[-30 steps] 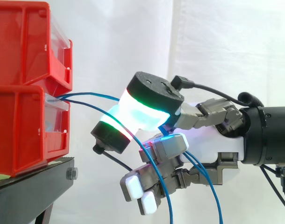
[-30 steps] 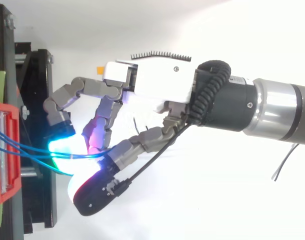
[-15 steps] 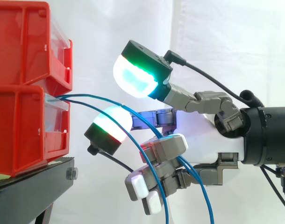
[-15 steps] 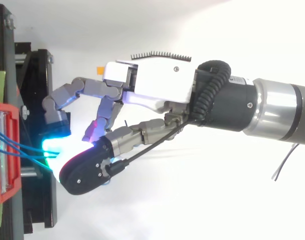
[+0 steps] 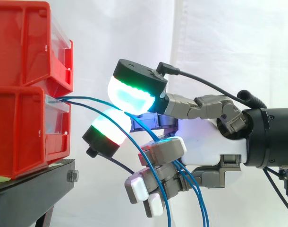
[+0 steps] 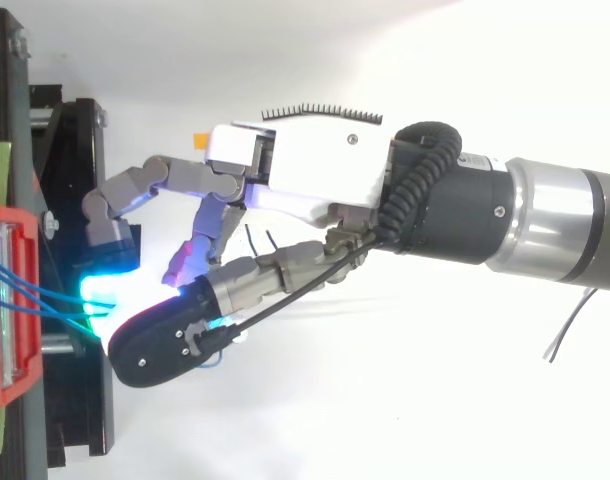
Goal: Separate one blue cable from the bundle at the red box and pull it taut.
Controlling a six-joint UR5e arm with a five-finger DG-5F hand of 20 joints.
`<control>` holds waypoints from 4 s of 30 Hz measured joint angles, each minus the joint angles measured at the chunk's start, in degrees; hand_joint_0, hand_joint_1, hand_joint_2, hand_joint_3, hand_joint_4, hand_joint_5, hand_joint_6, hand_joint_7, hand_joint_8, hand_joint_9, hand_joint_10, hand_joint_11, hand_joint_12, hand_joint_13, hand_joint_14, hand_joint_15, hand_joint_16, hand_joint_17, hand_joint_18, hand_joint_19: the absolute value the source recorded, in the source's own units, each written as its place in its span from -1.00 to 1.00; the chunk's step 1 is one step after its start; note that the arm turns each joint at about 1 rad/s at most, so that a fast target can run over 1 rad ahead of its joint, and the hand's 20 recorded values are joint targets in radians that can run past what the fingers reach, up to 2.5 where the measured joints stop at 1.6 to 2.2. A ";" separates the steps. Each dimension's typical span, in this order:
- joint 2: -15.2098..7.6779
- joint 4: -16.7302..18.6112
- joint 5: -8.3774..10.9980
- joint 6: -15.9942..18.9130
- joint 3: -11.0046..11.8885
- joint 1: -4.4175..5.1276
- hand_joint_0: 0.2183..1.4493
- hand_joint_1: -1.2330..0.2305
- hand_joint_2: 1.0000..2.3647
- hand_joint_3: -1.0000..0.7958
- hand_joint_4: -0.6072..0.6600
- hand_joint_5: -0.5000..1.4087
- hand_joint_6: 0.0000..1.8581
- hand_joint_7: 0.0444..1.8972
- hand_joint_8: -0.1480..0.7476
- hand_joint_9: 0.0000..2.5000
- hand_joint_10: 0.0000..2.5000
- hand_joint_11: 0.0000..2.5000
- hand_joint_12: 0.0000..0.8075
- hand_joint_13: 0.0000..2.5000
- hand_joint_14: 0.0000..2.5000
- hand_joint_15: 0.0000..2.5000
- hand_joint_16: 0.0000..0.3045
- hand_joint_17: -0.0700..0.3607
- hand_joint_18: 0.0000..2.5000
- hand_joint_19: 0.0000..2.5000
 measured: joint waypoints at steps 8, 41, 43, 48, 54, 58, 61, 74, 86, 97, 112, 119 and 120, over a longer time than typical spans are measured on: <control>0.00 -0.06 0.10 0.01 0.00 0.00 -0.15 -0.53 -1.00 -0.44 0.04 -0.65 -0.12 0.26 -0.01 0.00 -0.98 0.09 -0.07 -0.20 -0.98 -0.51 -0.71 -0.21 -0.28 -0.49; 0.00 -0.03 0.37 -0.01 -0.03 0.14 -0.33 -0.40 -0.98 -0.20 0.03 -0.62 -0.17 0.38 0.05 0.04 -0.98 0.06 -0.05 -0.16 -0.98 -0.49 -0.71 -0.21 -0.25 -0.45; 0.00 0.00 0.37 0.00 -0.02 0.15 -0.33 -0.45 -0.97 -0.13 0.04 -0.62 -0.16 0.42 0.04 0.03 -0.97 0.07 -0.05 -0.16 -0.98 -0.50 -0.71 -0.21 -0.25 -0.45; 0.00 -0.01 0.37 0.01 -0.02 0.15 -0.21 -0.56 -0.98 -0.22 -0.04 -0.65 -0.10 0.36 0.02 -0.01 -0.98 0.05 -0.07 -0.20 -0.98 -0.51 -0.70 -0.20 -0.27 -0.48; 0.00 0.05 0.44 -0.06 -0.02 0.15 -0.07 -0.57 -1.00 -0.44 -0.08 -0.66 -0.07 0.37 0.01 -0.01 -0.98 0.07 -0.10 -0.21 -0.98 -0.51 -0.71 -0.21 -0.28 -0.50; 0.00 0.03 0.52 -0.07 -0.01 0.16 -0.34 -0.51 -1.00 -0.44 0.05 -0.65 -0.07 0.35 0.02 0.03 -0.98 0.10 -0.10 -0.19 -0.98 -0.51 -0.72 -0.22 -0.27 -0.49; 0.00 -0.03 0.53 -0.05 -0.01 0.17 -0.59 -0.50 -1.00 -0.44 0.08 -0.64 -0.07 0.30 0.11 0.05 -0.98 0.09 -0.01 -0.16 -0.98 -0.51 -0.67 -0.15 -0.22 -0.50; 0.00 0.01 0.54 -0.08 -0.01 0.17 -0.39 -0.04 -1.00 -0.44 0.08 -0.62 -0.14 0.26 0.02 0.08 -0.97 0.09 -0.04 -0.14 -0.98 -0.49 -0.71 -0.21 -0.22 -0.44; 0.00 -0.07 0.55 0.00 -0.02 0.17 -0.31 -0.39 -0.97 -0.13 0.07 -0.65 -0.12 0.31 0.05 0.03 -0.98 0.12 -0.02 -0.16 -0.98 -0.49 -0.69 -0.19 -0.23 -0.45; 0.00 -0.07 0.58 -0.08 -0.05 0.24 -0.02 -0.66 -0.99 -0.33 0.02 -0.67 -0.06 0.39 0.05 0.03 -0.98 0.15 -0.07 -0.18 -0.98 -0.49 -0.69 -0.19 -0.28 -0.49; 0.00 -0.07 0.61 -0.15 -0.06 0.37 -0.59 -0.25 -1.00 -0.44 0.13 -0.64 -0.07 0.29 0.16 0.17 -0.98 0.18 0.04 -0.05 -0.98 -0.48 -0.64 -0.10 -0.11 -0.47; 0.00 -0.07 0.63 -0.06 -0.07 0.40 -0.48 0.09 -1.00 -0.44 0.10 -0.63 -0.14 0.20 0.09 0.17 -0.98 0.13 0.01 -0.03 -0.98 -0.47 -0.66 -0.13 -0.12 -0.44; 0.00 -0.07 0.63 -0.05 -0.07 0.40 -0.45 0.10 -1.00 -0.44 0.09 -0.63 -0.15 0.23 0.07 0.16 -0.98 0.13 0.01 -0.03 -0.98 -0.47 -0.67 -0.15 -0.13 -0.43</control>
